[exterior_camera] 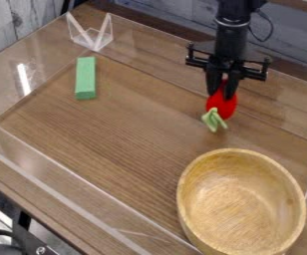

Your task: Move the red object to the right side of the table

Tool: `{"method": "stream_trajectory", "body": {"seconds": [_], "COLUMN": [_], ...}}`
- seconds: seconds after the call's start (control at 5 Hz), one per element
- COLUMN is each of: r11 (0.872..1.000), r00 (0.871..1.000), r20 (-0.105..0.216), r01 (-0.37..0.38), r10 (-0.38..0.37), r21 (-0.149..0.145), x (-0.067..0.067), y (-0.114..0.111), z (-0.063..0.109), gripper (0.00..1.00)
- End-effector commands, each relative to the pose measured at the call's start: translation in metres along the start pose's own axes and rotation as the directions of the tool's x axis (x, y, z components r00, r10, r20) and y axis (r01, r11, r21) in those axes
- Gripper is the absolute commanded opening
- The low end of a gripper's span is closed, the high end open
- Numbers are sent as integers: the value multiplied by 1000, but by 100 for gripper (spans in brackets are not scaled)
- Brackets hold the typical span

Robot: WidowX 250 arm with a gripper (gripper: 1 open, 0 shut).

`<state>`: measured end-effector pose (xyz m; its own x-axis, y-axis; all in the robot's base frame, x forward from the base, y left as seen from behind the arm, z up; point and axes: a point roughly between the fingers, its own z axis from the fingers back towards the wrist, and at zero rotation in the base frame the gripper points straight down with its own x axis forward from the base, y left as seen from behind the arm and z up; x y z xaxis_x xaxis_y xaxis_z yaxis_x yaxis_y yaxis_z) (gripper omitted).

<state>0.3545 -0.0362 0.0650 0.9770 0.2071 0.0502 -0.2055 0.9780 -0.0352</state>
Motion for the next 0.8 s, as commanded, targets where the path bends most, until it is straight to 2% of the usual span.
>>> {"method": "stream_trajectory", "body": {"seconds": [0.0, 0.4, 0.6], "r11": [999, 996, 998], "r00": [997, 996, 998], "r20": [48, 29, 22], "r01": [-54, -88, -64], "r10": [54, 88, 64], "r21": [-6, 6, 7], "x": [16, 11, 9], "y": [-12, -12, -15], "z": [11, -32, -37], "gripper": [0, 0, 0]}}
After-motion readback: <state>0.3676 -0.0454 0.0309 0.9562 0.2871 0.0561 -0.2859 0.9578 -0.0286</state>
